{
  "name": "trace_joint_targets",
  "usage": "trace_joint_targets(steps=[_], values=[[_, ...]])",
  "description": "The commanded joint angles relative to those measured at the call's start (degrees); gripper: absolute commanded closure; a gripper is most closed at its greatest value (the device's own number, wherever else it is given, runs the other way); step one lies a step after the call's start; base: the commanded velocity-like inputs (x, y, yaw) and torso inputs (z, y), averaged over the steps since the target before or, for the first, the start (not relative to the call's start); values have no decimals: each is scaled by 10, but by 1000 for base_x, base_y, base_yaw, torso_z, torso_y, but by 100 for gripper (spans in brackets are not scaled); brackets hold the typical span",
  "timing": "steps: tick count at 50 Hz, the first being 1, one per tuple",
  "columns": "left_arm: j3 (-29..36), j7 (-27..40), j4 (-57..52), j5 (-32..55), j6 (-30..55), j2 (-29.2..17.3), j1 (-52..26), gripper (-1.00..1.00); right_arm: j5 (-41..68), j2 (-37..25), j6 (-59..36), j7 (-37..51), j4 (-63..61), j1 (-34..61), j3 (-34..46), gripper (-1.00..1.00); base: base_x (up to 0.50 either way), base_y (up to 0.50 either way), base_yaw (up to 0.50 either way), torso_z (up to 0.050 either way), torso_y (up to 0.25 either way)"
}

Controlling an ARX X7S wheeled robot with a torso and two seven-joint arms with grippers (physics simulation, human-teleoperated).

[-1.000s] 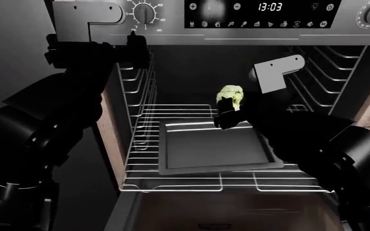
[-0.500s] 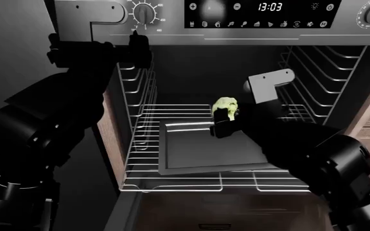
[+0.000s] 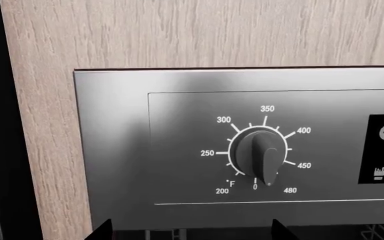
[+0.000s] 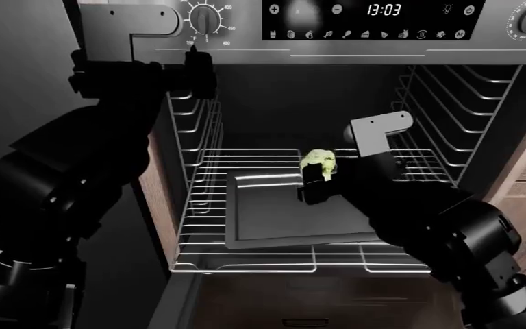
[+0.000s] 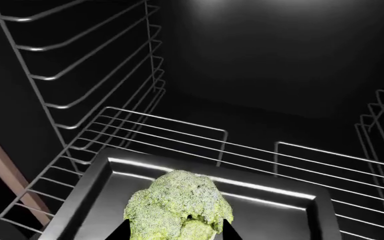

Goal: Place the broccoli on the rack of the oven.

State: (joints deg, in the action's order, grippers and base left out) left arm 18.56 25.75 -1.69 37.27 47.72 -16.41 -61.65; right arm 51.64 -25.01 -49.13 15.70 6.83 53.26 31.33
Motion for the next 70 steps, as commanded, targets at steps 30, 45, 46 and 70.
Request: trace_joint_targets(steps=[30, 45, 46, 70], values=[[8, 0, 9, 1, -13, -1, 7, -100, -11, 13, 26, -33, 52, -21, 11, 100, 0, 0, 0, 0, 0], [9, 2, 10, 3, -17, -2, 10, -100, -12, 14, 36, -38, 61, -32, 12, 100, 0, 0, 0, 0, 0], [10, 1, 11, 3, -17, -2, 10, -100, -12, 14, 37, -39, 62, -33, 13, 100, 0, 0, 0, 0, 0], [13, 3, 12, 7, -17, -1, 3, -100, 14, -8, 12, -11, -2, -45, 2, -100, 0, 0, 0, 0, 0]])
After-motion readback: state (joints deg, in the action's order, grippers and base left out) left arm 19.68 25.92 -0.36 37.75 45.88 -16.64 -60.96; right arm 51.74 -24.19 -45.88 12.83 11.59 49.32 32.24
